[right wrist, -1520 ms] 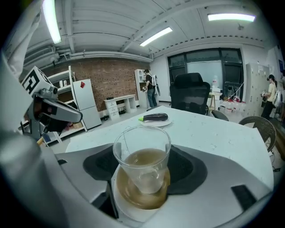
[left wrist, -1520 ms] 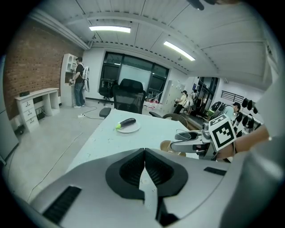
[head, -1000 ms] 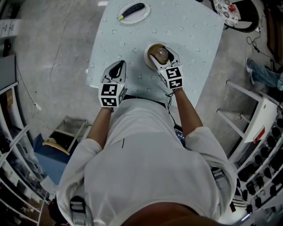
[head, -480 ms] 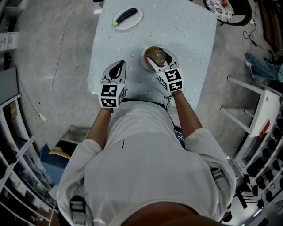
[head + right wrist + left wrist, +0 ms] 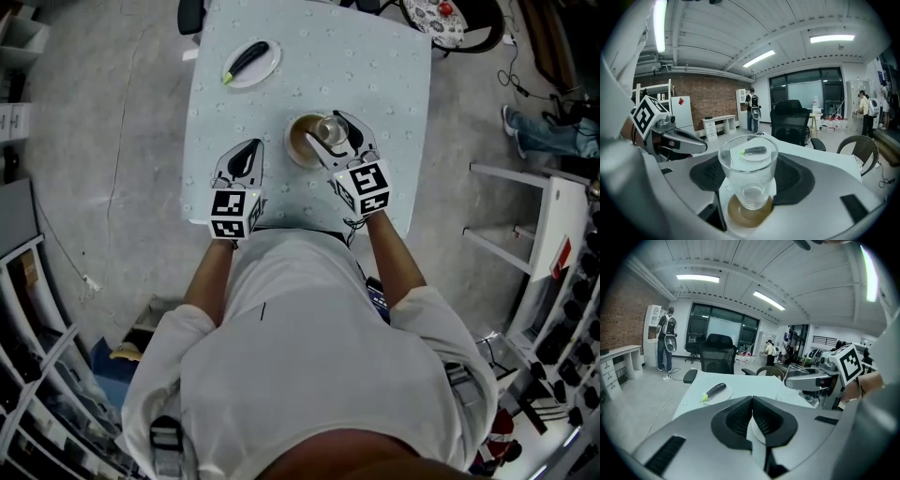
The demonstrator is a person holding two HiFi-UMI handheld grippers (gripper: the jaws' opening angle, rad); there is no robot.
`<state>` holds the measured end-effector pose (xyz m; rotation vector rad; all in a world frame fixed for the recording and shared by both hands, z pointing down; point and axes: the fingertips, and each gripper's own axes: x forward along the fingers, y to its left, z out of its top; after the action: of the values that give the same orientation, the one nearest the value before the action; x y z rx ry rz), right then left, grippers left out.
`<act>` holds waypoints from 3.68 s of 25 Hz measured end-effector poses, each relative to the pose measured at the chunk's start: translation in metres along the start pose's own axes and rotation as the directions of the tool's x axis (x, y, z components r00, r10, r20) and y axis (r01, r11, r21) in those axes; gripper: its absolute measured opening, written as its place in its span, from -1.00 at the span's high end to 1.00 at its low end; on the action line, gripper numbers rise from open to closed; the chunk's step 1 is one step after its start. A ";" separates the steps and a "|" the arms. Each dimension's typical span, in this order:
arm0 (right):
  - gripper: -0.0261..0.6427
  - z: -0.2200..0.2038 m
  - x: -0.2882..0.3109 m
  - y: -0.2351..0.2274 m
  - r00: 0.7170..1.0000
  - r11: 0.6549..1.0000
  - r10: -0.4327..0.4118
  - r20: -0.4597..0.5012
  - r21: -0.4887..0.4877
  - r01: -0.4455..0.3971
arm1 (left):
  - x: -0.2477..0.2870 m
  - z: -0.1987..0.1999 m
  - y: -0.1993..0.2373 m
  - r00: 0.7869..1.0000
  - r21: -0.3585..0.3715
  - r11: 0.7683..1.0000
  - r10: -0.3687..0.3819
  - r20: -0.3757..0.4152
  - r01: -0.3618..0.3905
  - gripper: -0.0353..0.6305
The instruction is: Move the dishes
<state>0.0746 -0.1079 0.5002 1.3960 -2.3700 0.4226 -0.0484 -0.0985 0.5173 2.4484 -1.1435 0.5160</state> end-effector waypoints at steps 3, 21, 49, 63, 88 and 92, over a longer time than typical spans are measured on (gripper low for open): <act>0.08 0.002 -0.007 -0.004 1.000 1.000 -0.018 -0.003 -0.017 0.018 | 0.005 0.006 -0.005 1.000 0.002 1.000 -0.015 0.013 0.015 0.84; 0.08 0.024 0.015 -0.016 1.000 0.998 -0.015 -0.008 -0.054 0.015 | 0.016 0.011 0.016 1.000 -0.026 1.000 -0.005 0.015 0.006 0.84; 0.08 0.046 0.189 0.128 0.951 0.940 0.302 -0.070 -0.143 -0.310 | -0.076 -0.058 0.149 0.958 -0.211 0.934 0.282 -0.050 -0.287 0.84; 0.08 0.000 0.243 0.141 0.951 0.955 0.264 -0.162 -0.098 -0.282 | -0.063 -0.077 0.187 0.968 -0.235 0.940 0.231 -0.100 -0.249 0.84; -0.08 -0.031 0.211 0.141 0.962 0.976 0.202 -0.185 -0.044 -0.213 | -0.050 -0.072 0.170 0.982 -0.205 0.963 0.157 -0.104 -0.176 0.84; -0.07 -0.036 0.195 0.137 0.962 0.979 0.190 -0.194 -0.031 -0.199 | -0.045 -0.069 0.156 0.986 -0.187 0.971 0.133 -0.102 -0.150 0.84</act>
<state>-0.1278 -0.1796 0.6090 1.0529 -2.3495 0.5199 -0.2091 -0.1283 0.5840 2.1683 -1.2743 0.5233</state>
